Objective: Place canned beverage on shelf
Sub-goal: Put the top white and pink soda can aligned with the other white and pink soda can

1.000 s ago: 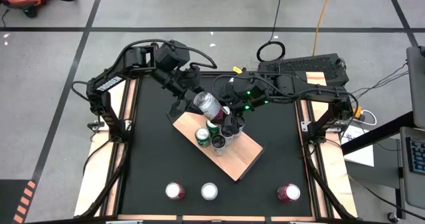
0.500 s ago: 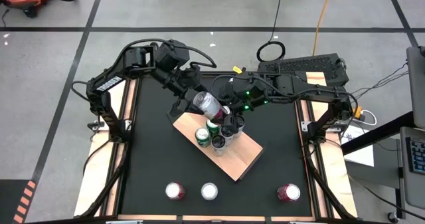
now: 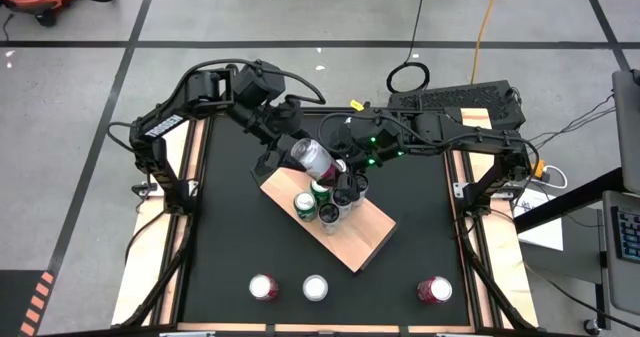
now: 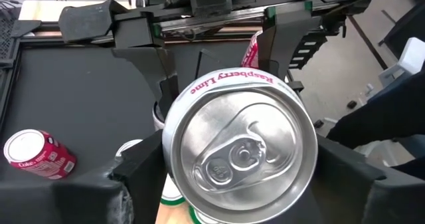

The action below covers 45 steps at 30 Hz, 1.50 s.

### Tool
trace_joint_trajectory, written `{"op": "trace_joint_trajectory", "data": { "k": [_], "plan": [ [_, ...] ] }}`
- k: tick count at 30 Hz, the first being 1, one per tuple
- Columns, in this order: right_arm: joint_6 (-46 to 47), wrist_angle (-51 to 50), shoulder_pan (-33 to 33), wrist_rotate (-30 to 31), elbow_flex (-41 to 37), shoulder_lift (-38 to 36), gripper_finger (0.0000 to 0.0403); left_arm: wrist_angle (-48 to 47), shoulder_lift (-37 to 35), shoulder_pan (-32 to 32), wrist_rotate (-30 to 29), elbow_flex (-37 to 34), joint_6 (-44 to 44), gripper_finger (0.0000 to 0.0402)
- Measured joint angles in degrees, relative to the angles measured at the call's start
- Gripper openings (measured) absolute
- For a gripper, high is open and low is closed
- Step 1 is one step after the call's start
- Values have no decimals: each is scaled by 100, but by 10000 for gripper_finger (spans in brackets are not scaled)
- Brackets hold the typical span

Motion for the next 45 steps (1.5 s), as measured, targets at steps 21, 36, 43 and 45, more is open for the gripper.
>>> {"op": "trace_joint_trajectory", "data": {
  "k": [21, 36, 43, 45],
  "plan": [
    [417, -677, -17, 70, 4, -122, 340, -631, -122, 275, -24, -2, 196, 282],
    [913, -1666, 100, 54, 2, -389, 340, -1399, -136, 301, -873, -175, 1330, 281],
    [1308, -1788, 369, 275, 2, -474, 341, -1437, -136, 279, -1002, -767, 1458, 281],
    [1368, -1790, 446, 373, 2, -488, 341, -1447, -136, 270, -1006, -947, 1456, 281]
  ]
}}
